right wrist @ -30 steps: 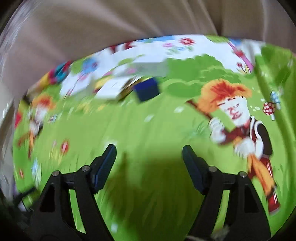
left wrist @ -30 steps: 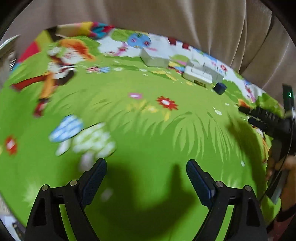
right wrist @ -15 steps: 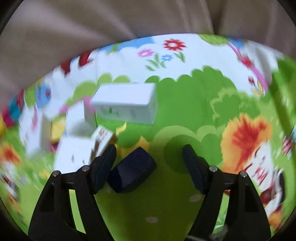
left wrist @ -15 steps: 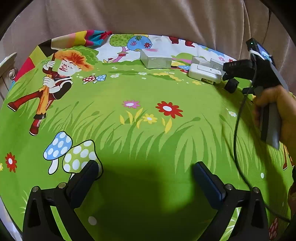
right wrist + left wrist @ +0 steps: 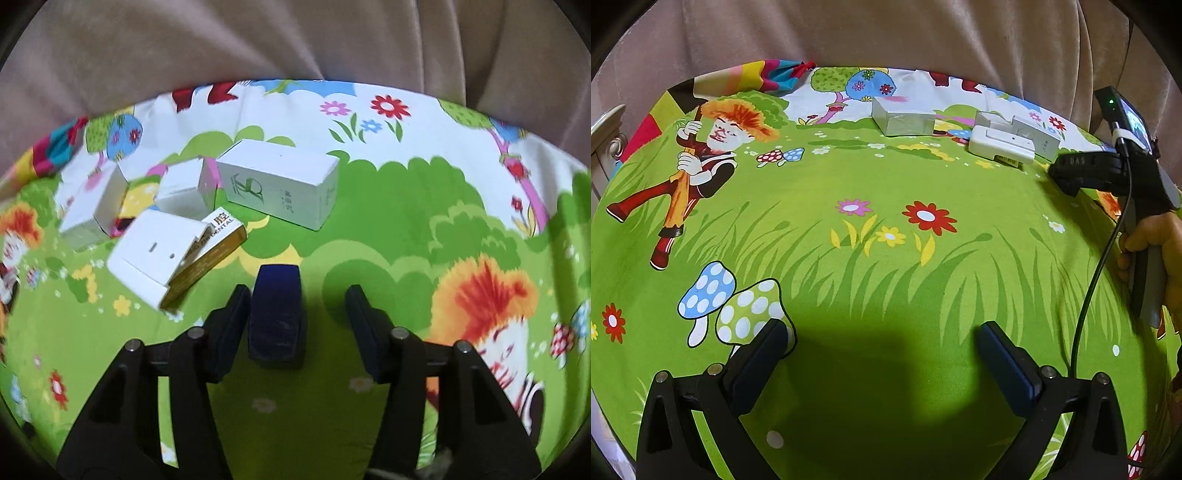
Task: Organize rigid objects
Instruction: 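Grasp the navy box with the right tool while the left grasps a white box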
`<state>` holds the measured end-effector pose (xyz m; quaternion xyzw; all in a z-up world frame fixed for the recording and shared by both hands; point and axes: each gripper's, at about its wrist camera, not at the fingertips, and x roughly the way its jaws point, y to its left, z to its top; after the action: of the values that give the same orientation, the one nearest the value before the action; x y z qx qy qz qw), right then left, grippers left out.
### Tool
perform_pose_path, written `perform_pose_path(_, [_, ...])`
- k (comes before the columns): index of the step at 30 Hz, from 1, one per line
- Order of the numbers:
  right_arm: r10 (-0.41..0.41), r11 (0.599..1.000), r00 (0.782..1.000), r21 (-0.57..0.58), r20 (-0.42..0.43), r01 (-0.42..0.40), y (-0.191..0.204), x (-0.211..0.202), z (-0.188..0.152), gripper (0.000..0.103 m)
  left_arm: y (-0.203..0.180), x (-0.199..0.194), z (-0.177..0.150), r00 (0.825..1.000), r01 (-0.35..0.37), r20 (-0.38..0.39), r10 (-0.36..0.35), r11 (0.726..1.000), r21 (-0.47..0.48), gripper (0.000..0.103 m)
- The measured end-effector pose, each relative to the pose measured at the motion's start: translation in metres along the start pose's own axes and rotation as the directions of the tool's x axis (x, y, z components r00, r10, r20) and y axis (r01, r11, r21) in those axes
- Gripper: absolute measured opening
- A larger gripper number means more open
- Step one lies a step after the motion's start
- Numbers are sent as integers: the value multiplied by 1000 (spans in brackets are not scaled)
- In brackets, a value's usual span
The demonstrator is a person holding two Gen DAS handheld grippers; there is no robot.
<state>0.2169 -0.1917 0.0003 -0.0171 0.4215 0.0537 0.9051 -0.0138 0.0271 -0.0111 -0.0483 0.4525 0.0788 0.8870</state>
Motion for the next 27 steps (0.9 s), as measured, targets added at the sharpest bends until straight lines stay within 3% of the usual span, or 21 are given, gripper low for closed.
perform_pose_path(1, [0,1000,1000,-30,1,0,2,0,-1,30,1,0,0,1000,0,-1,0,1000,0,103])
perform_pose_path(4, [51,993,998,-110,-20,-53,-4,-15,-16,30,0,3,6,999,-13,-42,12,1000,-19,103])
perform_pose_path(6, [58,989,998,-135,-10,-58,-15,-30,-34,30,-5,12,22,992,-38,-121,30,997,-64,103])
perform_pose_path(8, [61,990,998,-130,5,-60,-29,-44,-53,30,-12,23,47,987,33,-153,-57,988,-152,103])
perform_pose_path(9, [64,990,998,-128,7,-63,-34,-51,-61,30,-17,32,65,978,110,-146,-148,964,-241,103])
perform_pose_path(12, [71,988,997,-137,9,-69,-39,-61,-72,30,-38,59,107,946,223,-129,-296,888,-402,103])
perform_pose_path(13, [73,988,997,-136,8,-71,-39,-61,-72,30,-49,70,127,948,221,-110,-297,870,-441,103])
perform_pose_path(16, [70,988,998,-138,7,-68,-39,-62,-71,30,-68,88,168,981,121,-71,-180,856,-502,103])
perform_pose_path(18, [75,988,997,-133,6,-74,-41,-62,-72,30,-79,103,187,988,57,-88,-124,839,-541,103])
perform_pose_path(20, [81,989,997,-127,5,-80,-41,-61,-71,31,-93,124,203,986,2,-141,-89,852,-523,103])
perform_pose_path(22, [89,989,996,-118,4,-88,-42,-60,-71,31,-107,142,211,979,-61,-201,-33,894,-445,103])
perform_pose_path(24, [102,989,995,-106,3,-101,-44,-61,-71,31,-114,148,212,978,-116,-206,45,930,-349,103])
perform_pose_path(27, [123,989,992,-87,4,-123,-48,-62,-71,31,-93,135,195,986,-72,-164,20,944,-321,103])
